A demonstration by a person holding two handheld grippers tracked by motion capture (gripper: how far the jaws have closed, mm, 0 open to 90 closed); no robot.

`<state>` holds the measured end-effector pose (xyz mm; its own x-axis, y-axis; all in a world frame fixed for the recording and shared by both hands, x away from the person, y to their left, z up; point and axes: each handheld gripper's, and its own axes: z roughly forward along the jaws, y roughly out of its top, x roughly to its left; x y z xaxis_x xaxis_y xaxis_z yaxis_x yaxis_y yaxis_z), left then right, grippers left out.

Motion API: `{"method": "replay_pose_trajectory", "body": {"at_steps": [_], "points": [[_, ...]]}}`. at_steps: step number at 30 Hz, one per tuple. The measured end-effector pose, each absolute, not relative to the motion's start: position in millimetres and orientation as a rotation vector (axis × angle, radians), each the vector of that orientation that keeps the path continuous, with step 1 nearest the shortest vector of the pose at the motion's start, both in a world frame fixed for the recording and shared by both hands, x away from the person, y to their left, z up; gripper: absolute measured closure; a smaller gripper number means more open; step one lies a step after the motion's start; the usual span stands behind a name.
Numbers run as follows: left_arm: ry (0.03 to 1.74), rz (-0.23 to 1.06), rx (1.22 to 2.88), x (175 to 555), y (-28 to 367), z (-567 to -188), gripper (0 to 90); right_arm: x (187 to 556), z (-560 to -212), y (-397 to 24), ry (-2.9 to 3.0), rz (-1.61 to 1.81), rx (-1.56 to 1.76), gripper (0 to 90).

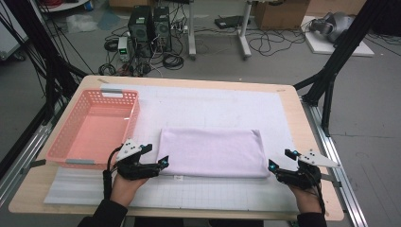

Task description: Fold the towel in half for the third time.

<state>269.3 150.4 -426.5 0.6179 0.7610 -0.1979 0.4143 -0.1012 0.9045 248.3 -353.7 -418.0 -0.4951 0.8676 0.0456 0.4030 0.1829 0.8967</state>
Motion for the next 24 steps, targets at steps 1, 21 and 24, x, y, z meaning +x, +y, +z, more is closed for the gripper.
{"method": "replay_pose_trajectory", "body": {"at_steps": [1, 21, 24], "points": [[0.971, 0.387, 1.735, 269, 150, -427, 19.1, 248, -418, -354, 1.979, 1.273, 1.186, 20.2], [1.143, 0.309, 1.849, 267, 154, -445, 38.5, 252, -420, -349, 2.008, 1.268, 1.173, 20.2], [1.134, 0.3, 1.885, 268, 150, -448, 39.5, 251, -420, -348, 2.01, 1.271, 1.179, 20.2]]}}
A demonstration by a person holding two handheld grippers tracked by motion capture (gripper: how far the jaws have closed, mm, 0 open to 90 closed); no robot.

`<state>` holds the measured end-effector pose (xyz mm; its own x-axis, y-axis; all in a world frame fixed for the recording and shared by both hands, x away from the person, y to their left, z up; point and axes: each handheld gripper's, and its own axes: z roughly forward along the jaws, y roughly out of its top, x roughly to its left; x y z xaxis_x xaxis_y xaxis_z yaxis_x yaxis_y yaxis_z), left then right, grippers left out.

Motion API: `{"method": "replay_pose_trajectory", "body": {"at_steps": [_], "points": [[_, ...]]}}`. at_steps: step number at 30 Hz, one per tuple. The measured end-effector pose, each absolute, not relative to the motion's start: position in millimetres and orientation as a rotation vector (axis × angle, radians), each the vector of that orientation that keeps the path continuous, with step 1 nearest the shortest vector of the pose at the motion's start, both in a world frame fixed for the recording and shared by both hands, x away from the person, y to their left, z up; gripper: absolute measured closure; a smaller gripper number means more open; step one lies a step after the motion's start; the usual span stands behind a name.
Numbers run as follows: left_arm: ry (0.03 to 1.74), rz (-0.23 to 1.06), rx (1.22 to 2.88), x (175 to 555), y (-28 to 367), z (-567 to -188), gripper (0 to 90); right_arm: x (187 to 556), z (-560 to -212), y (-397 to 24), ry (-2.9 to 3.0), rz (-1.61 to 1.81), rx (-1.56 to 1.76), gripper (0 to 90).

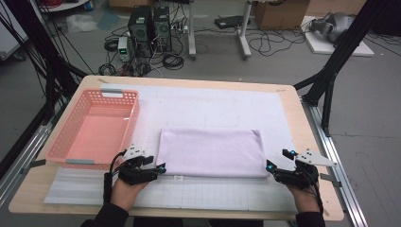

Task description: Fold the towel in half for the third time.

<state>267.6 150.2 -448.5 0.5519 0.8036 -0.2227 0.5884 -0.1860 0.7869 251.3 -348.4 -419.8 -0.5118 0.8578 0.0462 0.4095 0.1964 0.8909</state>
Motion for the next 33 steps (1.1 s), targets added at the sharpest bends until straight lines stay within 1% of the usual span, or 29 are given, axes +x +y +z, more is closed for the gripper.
{"method": "replay_pose_trajectory", "body": {"at_steps": [5, 9, 10, 12, 15, 17, 18, 21, 28, 33], "points": [[1.133, 0.309, 1.911, 267, 143, -451, 38.9, 251, -420, -349, 2.015, 1.267, 1.177, 20.2], [1.118, 0.35, 1.951, 265, 140, -450, 41.6, 252, -420, -348, 2.016, 1.267, 1.166, 20.2], [1.118, 0.355, 1.959, 264, 138, -449, 43.7, 252, -420, -348, 2.014, 1.268, 1.166, 20.2], [1.12, 0.355, 1.962, 262, 135, -449, 50.8, 251, -420, -347, 2.015, 1.269, 1.174, 20.3], [1.135, 0.347, 1.954, 262, 135, -448, 54.6, 252, -419, -346, 2.017, 1.271, 1.163, 20.3], [1.117, 0.31, 1.954, 261, 134, -448, 65.3, 252, -419, -345, 2.018, 1.273, 1.159, 20.3], [1.112, 0.311, 1.951, 261, 133, -449, 70.5, 252, -419, -344, 2.023, 1.275, 1.161, 20.2], [1.118, 0.281, 1.944, 262, 134, -448, 76.9, 252, -419, -341, 2.035, 1.276, 1.154, 20.2], [1.112, 0.253, 1.916, 263, 138, -447, 80.3, 258, -416, -329, 2.083, 1.311, 1.118, 20.2], [1.101, 0.233, 1.869, 262, 143, -444, 80.9, 269, -402, -301, 2.136, 1.395, 1.053, 18.3]]}}
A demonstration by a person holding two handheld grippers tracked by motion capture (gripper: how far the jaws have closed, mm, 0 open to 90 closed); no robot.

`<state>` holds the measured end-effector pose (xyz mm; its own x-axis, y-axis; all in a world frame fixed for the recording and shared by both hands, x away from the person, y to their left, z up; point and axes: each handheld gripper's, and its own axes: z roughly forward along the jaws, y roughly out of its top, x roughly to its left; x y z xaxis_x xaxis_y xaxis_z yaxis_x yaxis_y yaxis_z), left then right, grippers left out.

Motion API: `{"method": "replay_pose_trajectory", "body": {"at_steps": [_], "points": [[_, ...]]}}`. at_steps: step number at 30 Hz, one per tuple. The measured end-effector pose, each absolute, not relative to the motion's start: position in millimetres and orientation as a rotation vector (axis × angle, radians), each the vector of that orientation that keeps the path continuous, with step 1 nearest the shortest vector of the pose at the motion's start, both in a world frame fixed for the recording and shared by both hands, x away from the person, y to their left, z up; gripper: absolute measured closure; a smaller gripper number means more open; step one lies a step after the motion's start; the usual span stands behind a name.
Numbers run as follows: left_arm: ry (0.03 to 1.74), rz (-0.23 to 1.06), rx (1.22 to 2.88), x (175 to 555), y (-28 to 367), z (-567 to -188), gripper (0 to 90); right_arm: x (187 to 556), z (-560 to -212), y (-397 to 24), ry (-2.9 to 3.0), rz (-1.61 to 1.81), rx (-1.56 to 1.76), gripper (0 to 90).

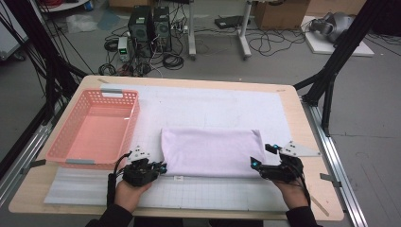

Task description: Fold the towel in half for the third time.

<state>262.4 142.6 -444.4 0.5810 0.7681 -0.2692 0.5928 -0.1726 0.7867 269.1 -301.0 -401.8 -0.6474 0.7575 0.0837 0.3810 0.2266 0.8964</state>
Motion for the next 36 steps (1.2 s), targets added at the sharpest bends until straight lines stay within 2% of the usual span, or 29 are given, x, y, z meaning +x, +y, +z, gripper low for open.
{"method": "replay_pose_trajectory", "body": {"at_steps": [13, 20, 26, 36], "points": [[1.112, 0.207, 1.848, 263, 145, -444, 80.7, 338, -386, -181, 2.377, 1.427, 0.828, 18.4], [1.113, 0.213, 1.85, 262, 144, -444, 80.7, 371, -388, -138, 2.458, 1.397, 0.793, 24.2], [1.105, 0.213, 1.852, 261, 144, -444, 80.8, 395, -394, -99, 2.535, 1.335, 0.756, 24.2], [1.101, 0.215, 1.857, 260, 144, -444, 80.9, 415, -412, -49, 2.634, 1.255, 0.735, 28.3]]}}
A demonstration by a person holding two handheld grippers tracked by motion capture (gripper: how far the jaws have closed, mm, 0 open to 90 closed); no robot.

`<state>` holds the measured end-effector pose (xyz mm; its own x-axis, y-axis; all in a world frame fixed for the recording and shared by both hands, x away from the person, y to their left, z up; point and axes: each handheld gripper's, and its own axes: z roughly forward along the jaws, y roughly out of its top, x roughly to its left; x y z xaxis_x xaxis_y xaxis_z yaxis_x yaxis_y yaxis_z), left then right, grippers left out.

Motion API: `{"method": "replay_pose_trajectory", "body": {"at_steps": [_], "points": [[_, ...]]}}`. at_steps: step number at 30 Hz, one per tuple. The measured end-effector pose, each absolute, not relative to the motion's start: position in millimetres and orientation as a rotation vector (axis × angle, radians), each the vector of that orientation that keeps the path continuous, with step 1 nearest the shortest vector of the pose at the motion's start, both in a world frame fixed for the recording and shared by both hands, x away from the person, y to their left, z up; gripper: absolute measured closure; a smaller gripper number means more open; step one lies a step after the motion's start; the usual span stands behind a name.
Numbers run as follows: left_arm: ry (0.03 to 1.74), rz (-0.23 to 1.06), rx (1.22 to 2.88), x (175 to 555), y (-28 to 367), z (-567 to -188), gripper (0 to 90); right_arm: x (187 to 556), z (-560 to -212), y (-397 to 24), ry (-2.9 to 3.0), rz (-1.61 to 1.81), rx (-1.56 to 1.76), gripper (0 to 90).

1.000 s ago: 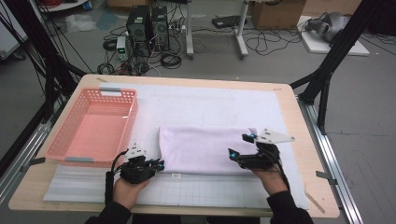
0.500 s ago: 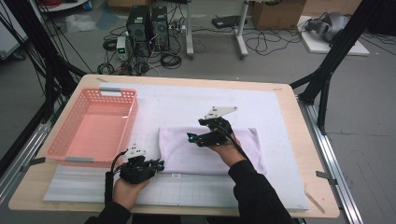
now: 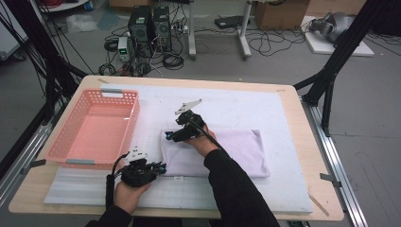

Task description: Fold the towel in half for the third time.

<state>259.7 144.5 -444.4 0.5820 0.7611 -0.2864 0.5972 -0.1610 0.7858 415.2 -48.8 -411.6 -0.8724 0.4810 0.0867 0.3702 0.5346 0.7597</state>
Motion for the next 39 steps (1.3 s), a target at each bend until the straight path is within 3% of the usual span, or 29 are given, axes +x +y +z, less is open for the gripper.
{"method": "replay_pose_trajectory", "body": {"at_steps": [11, 16, 25, 39], "points": [[1.1, 0.216, 1.855, 260, 145, -445, 81.0, 423, -430, -22, 2.707, 1.183, 0.7, 40.3], [1.106, 0.215, 1.86, 260, 145, -446, 81.0, 425, -436, -21, 2.747, 1.141, 0.669, 51.3], [1.113, 0.213, 1.854, 261, 146, -447, 81.2, 424, -436, -23, 2.758, 1.146, 0.63, 82.8], [1.088, 0.19, 1.71, 260, 145, -427, 81.9, 419, -405, -42, 2.655, 1.261, 0.644, 84.7]]}}
